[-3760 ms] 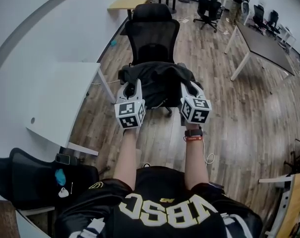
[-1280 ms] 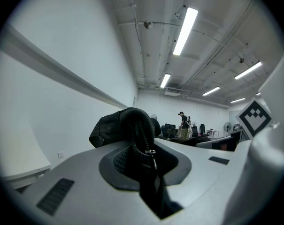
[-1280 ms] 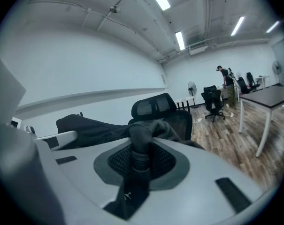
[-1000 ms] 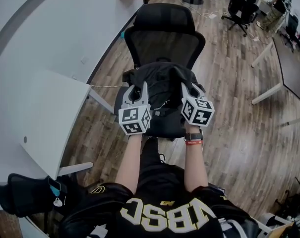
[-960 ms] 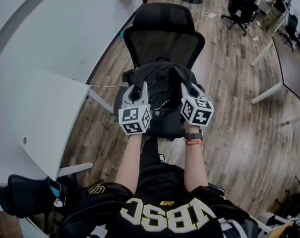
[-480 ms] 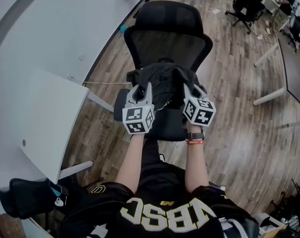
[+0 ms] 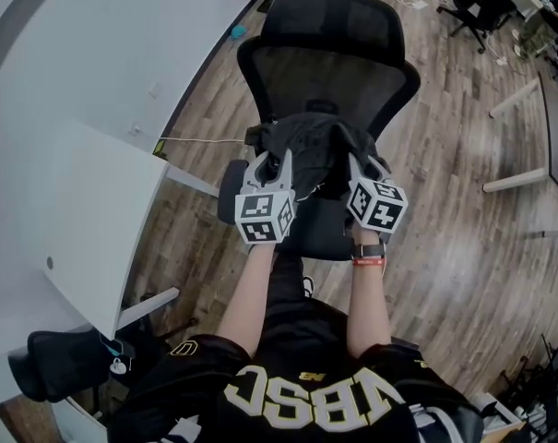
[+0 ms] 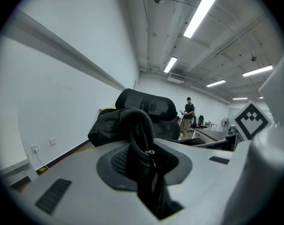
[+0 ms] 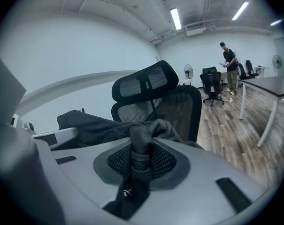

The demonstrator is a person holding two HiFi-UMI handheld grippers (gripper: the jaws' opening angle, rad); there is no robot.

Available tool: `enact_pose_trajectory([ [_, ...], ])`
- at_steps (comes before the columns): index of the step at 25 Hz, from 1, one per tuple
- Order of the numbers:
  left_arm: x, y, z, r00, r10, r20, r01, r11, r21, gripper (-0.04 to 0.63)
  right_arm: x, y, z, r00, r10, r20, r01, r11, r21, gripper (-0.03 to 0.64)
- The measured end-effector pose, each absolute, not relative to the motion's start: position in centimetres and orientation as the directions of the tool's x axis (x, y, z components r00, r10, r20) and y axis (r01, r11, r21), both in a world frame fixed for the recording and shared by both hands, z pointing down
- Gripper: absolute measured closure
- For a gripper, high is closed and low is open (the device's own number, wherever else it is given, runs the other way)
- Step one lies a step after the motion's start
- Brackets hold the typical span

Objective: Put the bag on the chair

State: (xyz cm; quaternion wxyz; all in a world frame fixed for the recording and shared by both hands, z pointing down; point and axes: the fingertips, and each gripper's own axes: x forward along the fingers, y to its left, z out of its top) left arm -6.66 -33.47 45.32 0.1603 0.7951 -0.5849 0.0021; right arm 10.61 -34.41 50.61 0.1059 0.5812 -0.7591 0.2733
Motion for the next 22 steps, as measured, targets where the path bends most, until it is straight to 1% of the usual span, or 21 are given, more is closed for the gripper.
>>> enact_pose_trajectory([
  [7, -5.4, -35.8, 49.6, 0.361, -0.875, 0.323, -0.924, -0.289, 0.25, 0.514, 11.3, -36.2, 54.7, -0.292, -0.776, 0.558, -0.943, 0.138, -0.302, 0.532],
  [22, -5.4, -39.1, 60.0, 0.35, -0.805, 0.479, -0.929, -0.232, 0.29, 0.508, 11.0, -38.1, 64.9, -0.292, -0.656, 0.696, -0.943, 0.077, -0.324, 0.531],
])
